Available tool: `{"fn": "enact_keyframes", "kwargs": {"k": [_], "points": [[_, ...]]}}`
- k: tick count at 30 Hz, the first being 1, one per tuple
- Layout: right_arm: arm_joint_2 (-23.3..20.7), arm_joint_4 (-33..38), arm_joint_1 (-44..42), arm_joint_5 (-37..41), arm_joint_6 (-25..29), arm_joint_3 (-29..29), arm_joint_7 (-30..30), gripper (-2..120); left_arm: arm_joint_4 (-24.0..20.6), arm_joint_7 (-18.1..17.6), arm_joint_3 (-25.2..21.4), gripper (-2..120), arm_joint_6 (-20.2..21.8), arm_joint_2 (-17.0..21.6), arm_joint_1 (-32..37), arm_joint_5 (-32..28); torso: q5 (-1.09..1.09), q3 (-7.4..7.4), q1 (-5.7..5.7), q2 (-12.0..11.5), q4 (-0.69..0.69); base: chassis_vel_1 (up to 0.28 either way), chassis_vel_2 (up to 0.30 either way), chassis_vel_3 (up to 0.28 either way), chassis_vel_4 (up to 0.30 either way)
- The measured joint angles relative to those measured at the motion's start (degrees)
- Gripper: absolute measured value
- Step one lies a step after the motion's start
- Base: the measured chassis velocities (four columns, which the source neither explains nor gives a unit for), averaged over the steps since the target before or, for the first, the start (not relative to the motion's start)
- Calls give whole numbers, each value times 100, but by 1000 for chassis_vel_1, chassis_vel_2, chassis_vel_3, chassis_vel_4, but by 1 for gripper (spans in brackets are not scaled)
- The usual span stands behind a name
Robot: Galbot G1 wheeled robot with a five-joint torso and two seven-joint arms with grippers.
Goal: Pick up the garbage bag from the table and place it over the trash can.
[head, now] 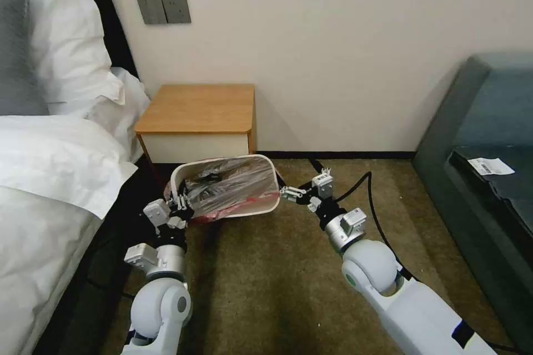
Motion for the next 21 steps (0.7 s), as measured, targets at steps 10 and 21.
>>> {"fn": "enact_keyframes", "kwargs": {"k": [10, 21], "points": [[-71, 165, 40, 845, -507, 56, 87, 100, 356, 60, 5, 9, -145, -4, -101, 266, 0, 0, 0, 0, 0, 0, 0, 0, 0], [-138, 349, 3, 1407, -1139, 117, 387, 100, 532, 77, -55, 9, -202, 57, -245, 249, 0, 0, 0, 0, 0, 0, 0, 0, 0]]}}
